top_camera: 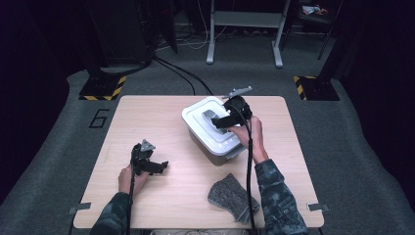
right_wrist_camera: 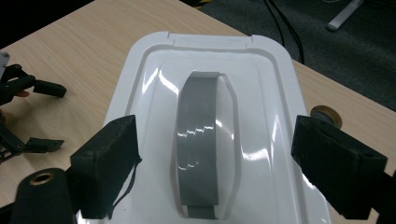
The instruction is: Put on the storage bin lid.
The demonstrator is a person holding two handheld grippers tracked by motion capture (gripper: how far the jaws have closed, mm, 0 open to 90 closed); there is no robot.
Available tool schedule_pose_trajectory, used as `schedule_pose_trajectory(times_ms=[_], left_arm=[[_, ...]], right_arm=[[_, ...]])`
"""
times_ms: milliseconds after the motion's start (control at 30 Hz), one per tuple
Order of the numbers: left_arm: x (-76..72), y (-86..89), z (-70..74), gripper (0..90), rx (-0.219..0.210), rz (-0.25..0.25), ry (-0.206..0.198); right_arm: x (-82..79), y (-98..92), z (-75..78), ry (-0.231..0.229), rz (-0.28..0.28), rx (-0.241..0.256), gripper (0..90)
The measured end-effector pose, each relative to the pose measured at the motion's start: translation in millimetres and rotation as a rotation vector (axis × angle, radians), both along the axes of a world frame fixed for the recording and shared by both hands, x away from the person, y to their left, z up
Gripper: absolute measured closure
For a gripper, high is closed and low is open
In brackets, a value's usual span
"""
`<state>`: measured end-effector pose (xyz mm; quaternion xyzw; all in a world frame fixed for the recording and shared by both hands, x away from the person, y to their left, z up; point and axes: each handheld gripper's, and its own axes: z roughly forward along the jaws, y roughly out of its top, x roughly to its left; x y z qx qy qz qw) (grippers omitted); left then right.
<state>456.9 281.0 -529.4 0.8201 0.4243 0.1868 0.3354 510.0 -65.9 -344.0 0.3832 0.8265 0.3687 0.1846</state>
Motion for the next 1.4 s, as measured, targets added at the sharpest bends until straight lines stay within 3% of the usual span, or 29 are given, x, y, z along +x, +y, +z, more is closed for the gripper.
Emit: schedule_pose_trajectory(times_ms=[333,667,1000,1400], left_arm=[[0.0,0.0,0.0,0.0,0.0,0.0,0.0],[0.0,0.0,0.0,0.0,-0.001,0.0,-0.001],[0.0,-0.1,-0.1,0.0,-0.002,0.0,-0.001],[0.0,-0.2,-0.3,0.0,-0.002,0.002,-0.003]], right_arm=[[-19.2,-29.4,4.2,-0.012,-0.039,-0.005,9.4],[-41.0,-71.1,-5.7,-0.041,-0.096,0.0,7.8],[-61.8,-112.5,-27.4,-0.061,-0.169,0.004,6.8],[-78.8,-152.1,-78.0,-0.006,-0.248,-0.014,6.1]])
